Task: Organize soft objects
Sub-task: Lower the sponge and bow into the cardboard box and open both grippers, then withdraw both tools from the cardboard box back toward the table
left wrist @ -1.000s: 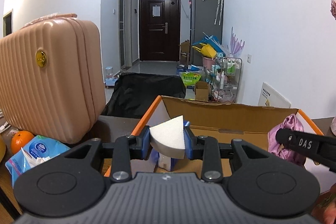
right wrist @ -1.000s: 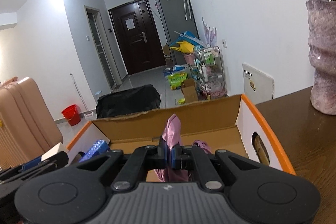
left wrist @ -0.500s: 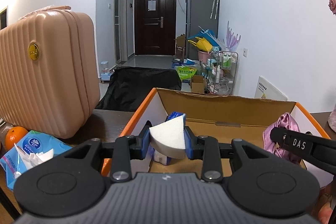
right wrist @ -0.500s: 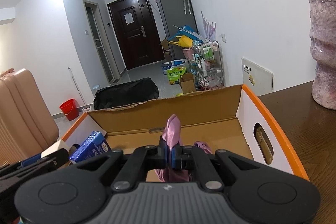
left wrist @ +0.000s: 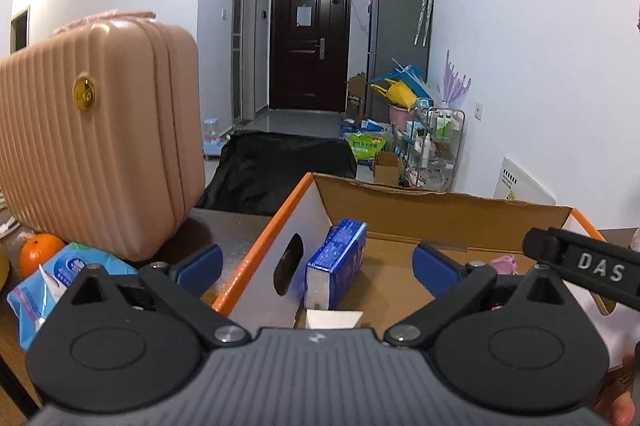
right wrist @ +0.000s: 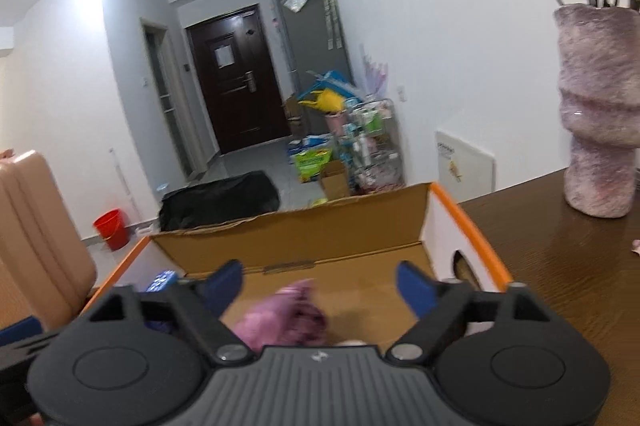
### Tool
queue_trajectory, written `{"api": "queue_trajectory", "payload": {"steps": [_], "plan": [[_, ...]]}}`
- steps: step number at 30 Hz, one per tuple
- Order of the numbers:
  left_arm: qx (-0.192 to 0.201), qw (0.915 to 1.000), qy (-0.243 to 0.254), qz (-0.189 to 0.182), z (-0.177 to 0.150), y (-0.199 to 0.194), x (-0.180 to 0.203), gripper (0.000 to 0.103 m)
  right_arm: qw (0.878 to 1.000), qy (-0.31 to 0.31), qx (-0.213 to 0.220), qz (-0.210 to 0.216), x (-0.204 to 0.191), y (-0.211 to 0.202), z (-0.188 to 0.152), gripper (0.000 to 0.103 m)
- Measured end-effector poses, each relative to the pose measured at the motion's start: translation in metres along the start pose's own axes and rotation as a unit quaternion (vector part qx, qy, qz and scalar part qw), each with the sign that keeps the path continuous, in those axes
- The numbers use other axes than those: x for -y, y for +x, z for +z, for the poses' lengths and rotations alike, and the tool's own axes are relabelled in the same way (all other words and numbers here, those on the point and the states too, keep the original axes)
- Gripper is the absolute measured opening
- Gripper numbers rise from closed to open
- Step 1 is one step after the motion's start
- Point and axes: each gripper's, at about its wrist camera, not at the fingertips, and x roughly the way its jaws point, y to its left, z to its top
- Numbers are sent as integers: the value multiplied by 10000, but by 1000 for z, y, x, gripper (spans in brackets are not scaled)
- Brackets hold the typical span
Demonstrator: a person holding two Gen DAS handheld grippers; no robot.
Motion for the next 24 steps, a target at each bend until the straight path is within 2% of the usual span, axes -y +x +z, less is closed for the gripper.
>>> {"api": "queue_trajectory", "payload": {"steps": [5,24], "plan": [[-36,10000,-43,-1,0,0,-2,103,9999,150,-58,21,6,2,0,98],[-185,9996,-164,-113,-6,-10,-15,103,10000,-19,12,-70,5,-12,-5,103]]}}
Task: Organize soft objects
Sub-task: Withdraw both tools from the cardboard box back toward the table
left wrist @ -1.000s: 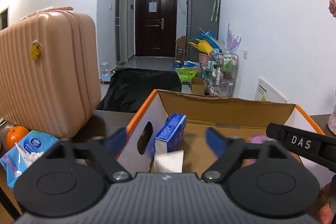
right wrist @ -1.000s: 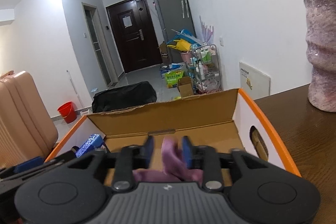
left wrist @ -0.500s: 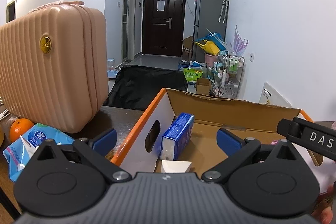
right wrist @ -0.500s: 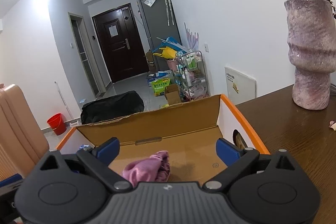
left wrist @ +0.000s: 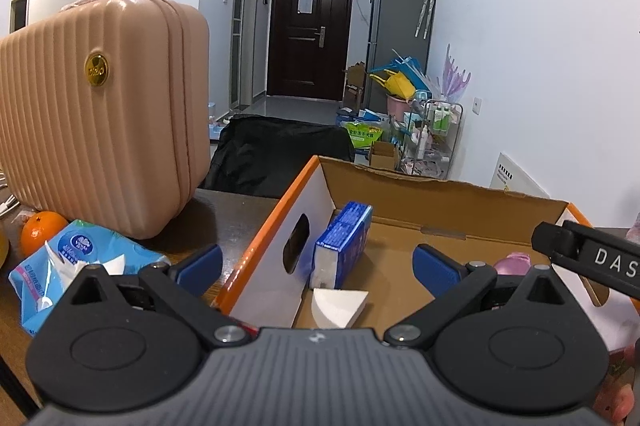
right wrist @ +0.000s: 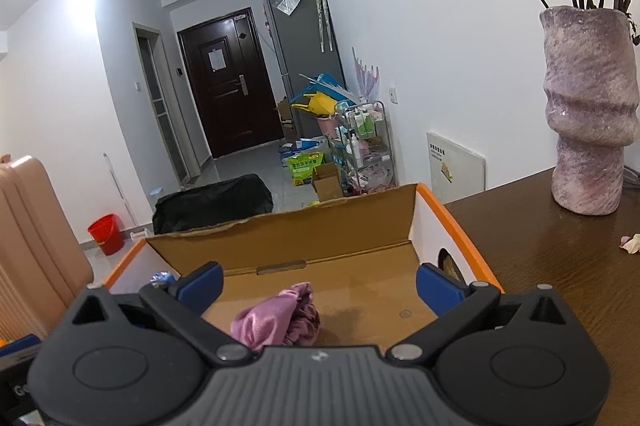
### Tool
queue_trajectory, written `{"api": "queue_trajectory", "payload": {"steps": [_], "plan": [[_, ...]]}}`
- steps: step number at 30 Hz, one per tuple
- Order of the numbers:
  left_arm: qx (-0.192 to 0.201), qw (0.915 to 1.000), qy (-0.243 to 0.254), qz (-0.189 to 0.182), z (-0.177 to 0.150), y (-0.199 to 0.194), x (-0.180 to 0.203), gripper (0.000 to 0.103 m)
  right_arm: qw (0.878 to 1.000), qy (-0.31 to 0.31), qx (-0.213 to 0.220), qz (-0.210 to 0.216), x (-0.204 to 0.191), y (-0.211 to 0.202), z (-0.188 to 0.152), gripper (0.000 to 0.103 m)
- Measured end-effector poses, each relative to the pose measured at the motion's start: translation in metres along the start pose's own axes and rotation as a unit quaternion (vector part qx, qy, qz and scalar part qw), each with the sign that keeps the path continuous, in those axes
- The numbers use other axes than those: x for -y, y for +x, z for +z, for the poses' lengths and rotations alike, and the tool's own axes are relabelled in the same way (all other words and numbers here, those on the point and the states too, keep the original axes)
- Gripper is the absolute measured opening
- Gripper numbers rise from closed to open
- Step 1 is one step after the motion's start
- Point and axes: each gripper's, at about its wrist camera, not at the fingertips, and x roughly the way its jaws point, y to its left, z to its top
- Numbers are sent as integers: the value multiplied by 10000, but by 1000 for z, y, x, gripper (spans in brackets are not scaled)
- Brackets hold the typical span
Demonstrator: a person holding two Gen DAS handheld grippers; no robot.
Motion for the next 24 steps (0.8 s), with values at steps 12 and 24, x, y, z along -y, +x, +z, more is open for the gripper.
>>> {"api": "queue_trajectory", "payload": {"steps": [12,24], "plan": [[28,9999,-137,-53,-11,-22,-16,103,9997,-214,-1,-152,4,-14,-9,103],[-43,9991,-384,-183,-19,-50,-37,103,9994,-311,64,-146,13,-38,-17,103]]}}
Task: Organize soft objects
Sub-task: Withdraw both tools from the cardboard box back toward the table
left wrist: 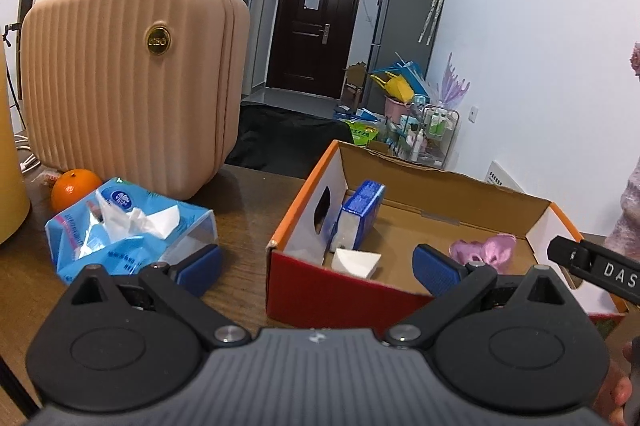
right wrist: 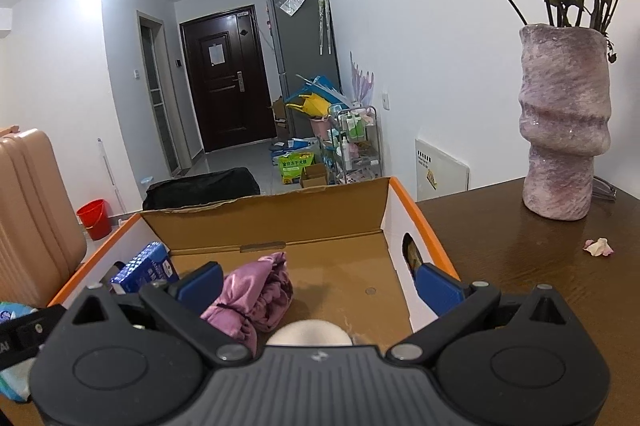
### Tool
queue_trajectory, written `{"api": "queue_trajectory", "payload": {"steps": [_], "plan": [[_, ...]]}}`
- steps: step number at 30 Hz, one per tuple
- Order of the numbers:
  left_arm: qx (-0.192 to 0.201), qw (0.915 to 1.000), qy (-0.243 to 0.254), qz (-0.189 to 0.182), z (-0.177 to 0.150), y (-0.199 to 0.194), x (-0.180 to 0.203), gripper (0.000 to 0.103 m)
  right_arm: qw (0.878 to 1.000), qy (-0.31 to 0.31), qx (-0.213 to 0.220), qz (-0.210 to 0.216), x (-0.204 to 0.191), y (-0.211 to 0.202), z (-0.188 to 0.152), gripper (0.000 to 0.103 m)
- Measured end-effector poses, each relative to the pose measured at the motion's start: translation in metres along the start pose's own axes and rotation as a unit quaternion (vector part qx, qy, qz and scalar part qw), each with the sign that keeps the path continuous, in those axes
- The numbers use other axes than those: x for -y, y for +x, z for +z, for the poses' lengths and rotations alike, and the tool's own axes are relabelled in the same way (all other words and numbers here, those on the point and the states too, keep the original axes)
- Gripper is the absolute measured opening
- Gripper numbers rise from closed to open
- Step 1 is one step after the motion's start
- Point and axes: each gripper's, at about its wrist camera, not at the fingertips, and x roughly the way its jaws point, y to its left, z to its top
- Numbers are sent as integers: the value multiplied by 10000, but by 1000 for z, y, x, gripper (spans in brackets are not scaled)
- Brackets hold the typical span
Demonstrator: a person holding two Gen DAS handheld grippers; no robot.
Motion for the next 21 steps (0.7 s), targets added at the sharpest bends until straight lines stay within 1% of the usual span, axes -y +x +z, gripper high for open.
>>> {"api": "queue_trajectory", "payload": {"steps": [7,14,16,21], "plan": [[96,9999,33,-27,-5,-27,-8,103,9998,37,98,138,6,-21,0,103],[539,9984,93,115,-10,-65,-17,103,9990,-38,261,352,7,-54,-2,103],[579,9982,78,99,-10,-74,-20,103,9986,-78,303,423,5,-64,-3,103],[647,9977,25,206,-9,-90,-31,103,9974,-245,385,562,3,-89,-8,103]]}}
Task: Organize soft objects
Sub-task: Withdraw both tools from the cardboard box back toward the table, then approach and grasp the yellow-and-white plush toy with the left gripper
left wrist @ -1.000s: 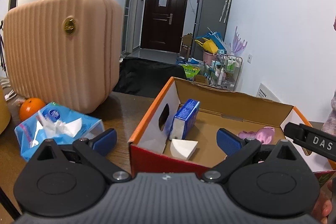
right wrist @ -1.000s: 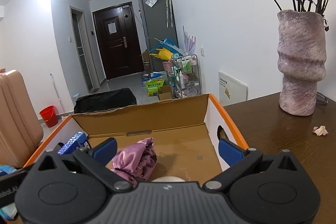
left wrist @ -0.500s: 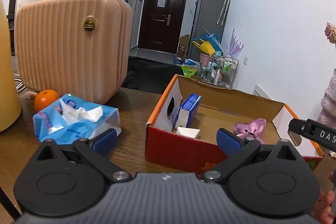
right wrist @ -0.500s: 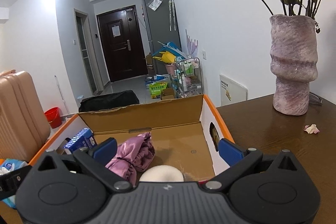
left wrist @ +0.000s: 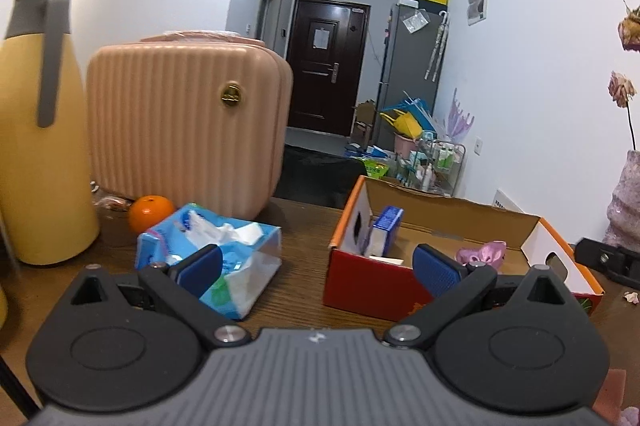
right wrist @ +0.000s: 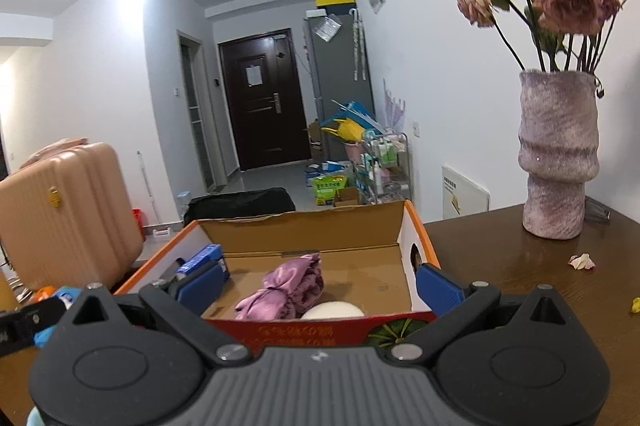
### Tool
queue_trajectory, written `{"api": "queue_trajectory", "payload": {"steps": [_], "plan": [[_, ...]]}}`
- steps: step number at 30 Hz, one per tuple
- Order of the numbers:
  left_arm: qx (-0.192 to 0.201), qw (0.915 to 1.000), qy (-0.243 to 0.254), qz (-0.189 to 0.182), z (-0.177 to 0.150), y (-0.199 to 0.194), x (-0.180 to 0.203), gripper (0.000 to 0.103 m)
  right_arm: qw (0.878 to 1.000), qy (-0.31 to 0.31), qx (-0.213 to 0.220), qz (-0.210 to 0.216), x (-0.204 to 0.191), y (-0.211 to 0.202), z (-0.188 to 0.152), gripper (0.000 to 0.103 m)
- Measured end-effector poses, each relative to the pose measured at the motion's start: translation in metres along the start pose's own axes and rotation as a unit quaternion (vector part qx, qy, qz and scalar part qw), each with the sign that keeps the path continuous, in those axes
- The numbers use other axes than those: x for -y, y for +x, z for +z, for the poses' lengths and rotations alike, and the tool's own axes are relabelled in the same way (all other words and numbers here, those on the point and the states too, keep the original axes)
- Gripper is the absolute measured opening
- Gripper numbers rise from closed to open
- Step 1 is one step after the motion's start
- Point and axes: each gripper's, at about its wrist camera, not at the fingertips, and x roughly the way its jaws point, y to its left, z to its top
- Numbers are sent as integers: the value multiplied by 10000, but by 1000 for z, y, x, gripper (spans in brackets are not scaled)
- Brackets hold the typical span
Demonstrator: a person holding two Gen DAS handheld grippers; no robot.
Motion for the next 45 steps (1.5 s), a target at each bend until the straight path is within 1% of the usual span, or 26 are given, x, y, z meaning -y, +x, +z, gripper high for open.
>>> {"api": "queue_trajectory", "payload": {"steps": [6,19,26,30,38,45], "plan": [[53,10000,-53,30,-1,-18,-13,103,9998,-151,34,133,-5,-25,-6,103],[133,9998,149,78,-9,-55,-25,103,9985,-415,-52,346,-12,-69,-26,103],[249,9992,292,127,-18,-81,-31,103,9974,-553,-107,452,-18,-93,-41,103],[295,9989,354,65,-22,-96,-32,103,9962,-708,-119,498,-24,-108,-50,103],[267,9981,546,-78,-36,-121,-28,103,9937,-971,-68,559,-33,-136,-63,103],[184,9982,549,-129,-48,-139,-28,103,9924,-1056,-106,619,-35,-153,-73,103]]}}
